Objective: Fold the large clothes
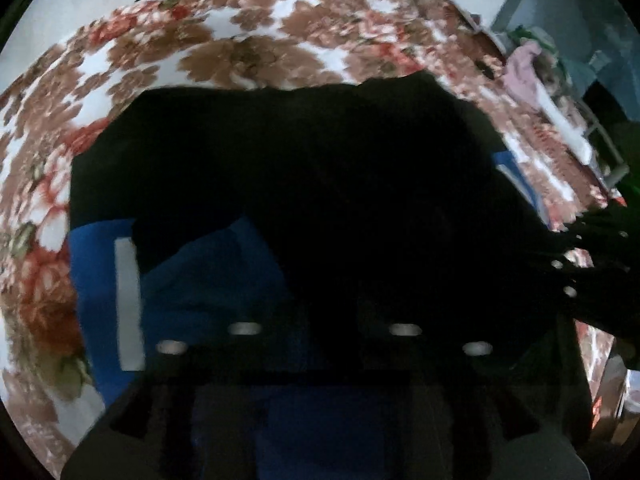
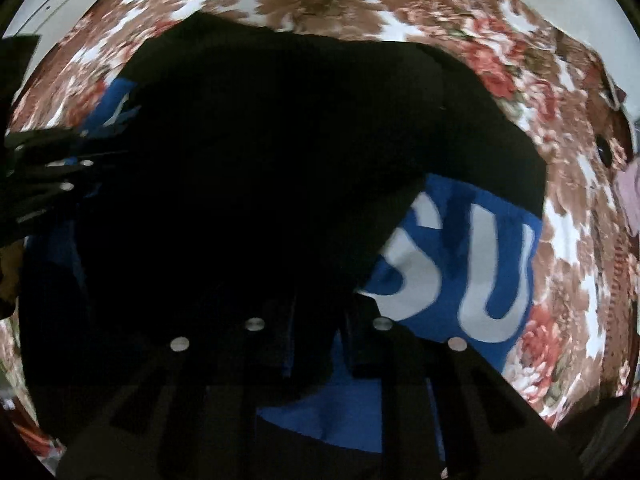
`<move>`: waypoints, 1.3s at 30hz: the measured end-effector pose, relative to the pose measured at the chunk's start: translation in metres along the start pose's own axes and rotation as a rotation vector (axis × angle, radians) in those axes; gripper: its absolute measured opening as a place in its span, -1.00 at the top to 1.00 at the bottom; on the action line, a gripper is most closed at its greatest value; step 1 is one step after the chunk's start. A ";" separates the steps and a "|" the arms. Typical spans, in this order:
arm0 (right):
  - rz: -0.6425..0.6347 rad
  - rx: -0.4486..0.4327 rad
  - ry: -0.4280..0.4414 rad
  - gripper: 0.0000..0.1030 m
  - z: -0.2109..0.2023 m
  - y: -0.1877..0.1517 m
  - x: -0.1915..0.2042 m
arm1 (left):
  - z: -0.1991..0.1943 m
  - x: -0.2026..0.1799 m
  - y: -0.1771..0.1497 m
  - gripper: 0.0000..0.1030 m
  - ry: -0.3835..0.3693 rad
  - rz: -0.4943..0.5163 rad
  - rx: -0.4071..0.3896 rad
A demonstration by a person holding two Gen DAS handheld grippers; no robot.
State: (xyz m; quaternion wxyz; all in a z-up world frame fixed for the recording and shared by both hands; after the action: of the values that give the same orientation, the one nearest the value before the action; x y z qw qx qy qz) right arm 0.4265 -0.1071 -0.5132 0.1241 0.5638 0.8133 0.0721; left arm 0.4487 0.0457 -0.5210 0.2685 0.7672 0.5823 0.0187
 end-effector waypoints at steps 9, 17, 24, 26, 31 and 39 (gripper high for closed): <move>0.121 0.074 0.144 0.77 0.012 -0.005 0.002 | 0.013 0.008 -0.019 0.57 -0.099 -0.119 0.037; 0.129 0.062 0.279 0.79 -0.026 0.005 0.020 | -0.037 0.016 -0.012 0.78 -0.038 -0.109 -0.034; 0.084 0.120 0.142 0.33 0.034 -0.019 0.017 | -0.005 0.032 -0.031 0.16 -0.056 -0.136 0.024; 0.095 0.094 0.095 -0.09 0.023 -0.017 0.009 | -0.019 0.030 -0.024 -0.08 -0.050 -0.122 -0.027; 0.080 -0.069 0.019 -0.59 -0.034 0.010 -0.002 | -0.075 0.001 0.005 -0.40 -0.079 -0.036 -0.189; 0.075 -0.115 -0.224 -0.60 0.007 0.041 -0.023 | -0.020 -0.042 -0.014 -0.35 -0.037 0.194 -0.072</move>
State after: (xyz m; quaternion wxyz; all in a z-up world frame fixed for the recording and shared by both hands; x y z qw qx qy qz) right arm 0.4729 -0.1145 -0.5063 0.2432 0.5904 0.7673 0.0597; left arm 0.4160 0.0180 -0.4985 0.3038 0.8098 0.4993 0.0512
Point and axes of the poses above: each gripper's, at about its wrist camera, not at the fingertips, and z roughly the way its jaws point, x to its left, y to its top, the point moved 6 cm from there along z, roughly the way its jaws point, and after that the axes turned 5 degrees about -y, right-handed, at the moved point
